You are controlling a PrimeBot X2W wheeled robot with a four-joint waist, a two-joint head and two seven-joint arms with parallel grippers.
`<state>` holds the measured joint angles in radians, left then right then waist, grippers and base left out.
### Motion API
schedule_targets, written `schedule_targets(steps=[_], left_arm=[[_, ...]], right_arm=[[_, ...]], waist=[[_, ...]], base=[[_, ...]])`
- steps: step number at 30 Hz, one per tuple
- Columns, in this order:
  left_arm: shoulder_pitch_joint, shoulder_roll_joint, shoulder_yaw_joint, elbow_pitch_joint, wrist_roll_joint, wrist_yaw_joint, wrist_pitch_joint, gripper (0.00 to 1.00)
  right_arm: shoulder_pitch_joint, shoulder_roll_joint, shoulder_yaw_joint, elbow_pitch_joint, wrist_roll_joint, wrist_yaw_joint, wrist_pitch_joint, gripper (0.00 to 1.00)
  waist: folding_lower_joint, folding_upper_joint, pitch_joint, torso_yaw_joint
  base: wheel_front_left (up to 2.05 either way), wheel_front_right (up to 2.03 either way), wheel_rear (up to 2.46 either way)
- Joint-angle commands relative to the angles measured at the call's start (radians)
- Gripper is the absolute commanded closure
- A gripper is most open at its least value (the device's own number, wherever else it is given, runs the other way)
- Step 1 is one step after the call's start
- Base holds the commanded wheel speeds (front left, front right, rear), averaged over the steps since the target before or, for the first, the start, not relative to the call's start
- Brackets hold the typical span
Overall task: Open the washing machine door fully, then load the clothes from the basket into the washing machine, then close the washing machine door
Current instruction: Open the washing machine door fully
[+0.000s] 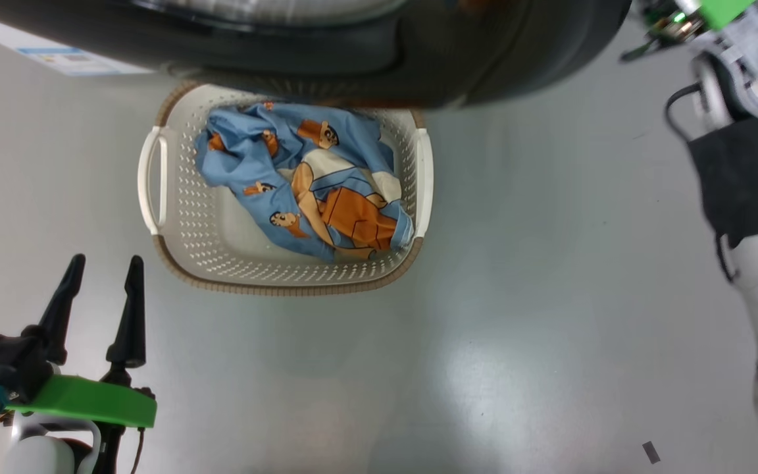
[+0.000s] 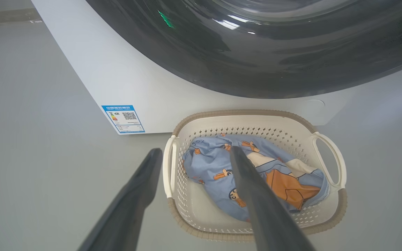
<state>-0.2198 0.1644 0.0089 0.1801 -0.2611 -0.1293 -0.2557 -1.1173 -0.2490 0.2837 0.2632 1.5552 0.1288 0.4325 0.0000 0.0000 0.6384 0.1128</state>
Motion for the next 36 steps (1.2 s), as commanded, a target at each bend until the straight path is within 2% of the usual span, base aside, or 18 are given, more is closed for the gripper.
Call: schedule_targets(steps=[1,11,19,30,36], left_arm=[[0.007,0.033,0.039,-0.021,-0.002,-0.001,-0.006,0.00],[0.029,0.019,0.057,-0.014,0.003,-0.001,-0.006,0.00],[0.061,-0.018,0.081,-0.009,0.011,-0.001,-0.006,0.00],[0.125,-0.061,0.112,0.006,0.021,-0.001,-0.006,0.00],[0.172,-0.077,0.123,0.019,0.038,-0.001,-0.006,0.00]], right_arm=[[0.039,0.046,0.034,-0.039,0.004,0.002,0.017,1.00],[0.154,0.055,0.116,-0.091,0.010,0.002,0.080,1.00],[0.281,0.073,0.199,-0.138,0.014,0.002,0.122,1.00],[0.437,0.087,0.294,-0.162,-0.013,0.002,0.123,1.00],[0.507,0.121,0.349,-0.152,-0.011,0.002,0.106,1.00]], waist=[[0.0000,0.0000,-0.011,-0.007],[0.0000,0.0000,-0.088,-0.026],[0.0000,0.0000,-0.182,-0.028],[0.0000,0.0000,-0.314,0.006],[0.0000,0.0000,-0.395,0.030]], base=[[0.00,0.00,0.00],[0.00,0.00,0.00],[0.00,0.00,0.00],[0.00,0.00,0.00],[0.00,0.00,0.00]])
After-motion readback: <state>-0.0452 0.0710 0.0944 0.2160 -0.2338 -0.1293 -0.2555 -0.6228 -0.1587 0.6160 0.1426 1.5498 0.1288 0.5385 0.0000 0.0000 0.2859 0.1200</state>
